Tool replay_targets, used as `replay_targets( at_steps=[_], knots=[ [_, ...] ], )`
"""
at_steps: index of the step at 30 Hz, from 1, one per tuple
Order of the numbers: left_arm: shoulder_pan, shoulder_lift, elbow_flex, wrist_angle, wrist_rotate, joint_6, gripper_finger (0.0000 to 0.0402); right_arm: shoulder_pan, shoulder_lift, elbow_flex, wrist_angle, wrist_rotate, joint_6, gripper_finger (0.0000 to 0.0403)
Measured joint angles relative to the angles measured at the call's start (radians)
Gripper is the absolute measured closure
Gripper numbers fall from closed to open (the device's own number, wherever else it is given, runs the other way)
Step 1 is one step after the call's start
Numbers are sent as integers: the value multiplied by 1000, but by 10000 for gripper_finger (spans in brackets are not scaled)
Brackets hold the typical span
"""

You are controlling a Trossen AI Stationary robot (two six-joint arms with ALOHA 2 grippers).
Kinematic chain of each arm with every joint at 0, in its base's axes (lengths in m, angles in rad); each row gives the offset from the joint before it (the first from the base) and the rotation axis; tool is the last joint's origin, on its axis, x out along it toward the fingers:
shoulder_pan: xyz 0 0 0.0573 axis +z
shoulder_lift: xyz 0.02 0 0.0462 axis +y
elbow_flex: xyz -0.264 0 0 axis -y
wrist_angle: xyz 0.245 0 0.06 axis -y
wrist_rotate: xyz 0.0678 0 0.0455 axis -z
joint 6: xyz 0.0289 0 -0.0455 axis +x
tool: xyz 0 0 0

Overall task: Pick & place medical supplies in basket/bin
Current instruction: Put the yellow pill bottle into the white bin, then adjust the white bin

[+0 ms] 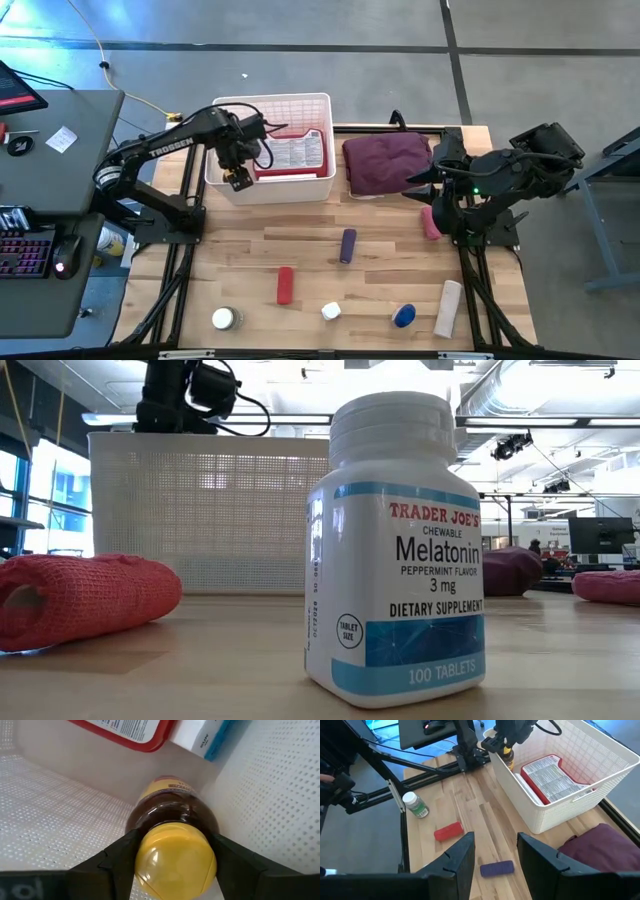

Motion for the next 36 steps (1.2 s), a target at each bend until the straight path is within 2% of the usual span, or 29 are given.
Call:
replay_targets(
  at_steps=[7,12,22,26,33,36],
  knots=[
    [0,0,2,-5,-21,-24,98,0,0,0,1,-19,7,263],
    [0,0,2,-17,-22,-27,79,0,0,0,6,-19,7,263],
    [0,-2,7,-108,-27,-26,92,0,0,0,12,-19,5,263],
    [0,-3,74,-125,-22,-22,106,0,0,0,11,-19,-1,263],
    [0,-3,280,-122,-21,-44,123,0,0,0,11,-19,0,263],
    [0,-4,360,-122,25,-93,124,0,0,0,12,-19,3,263]
  ],
)
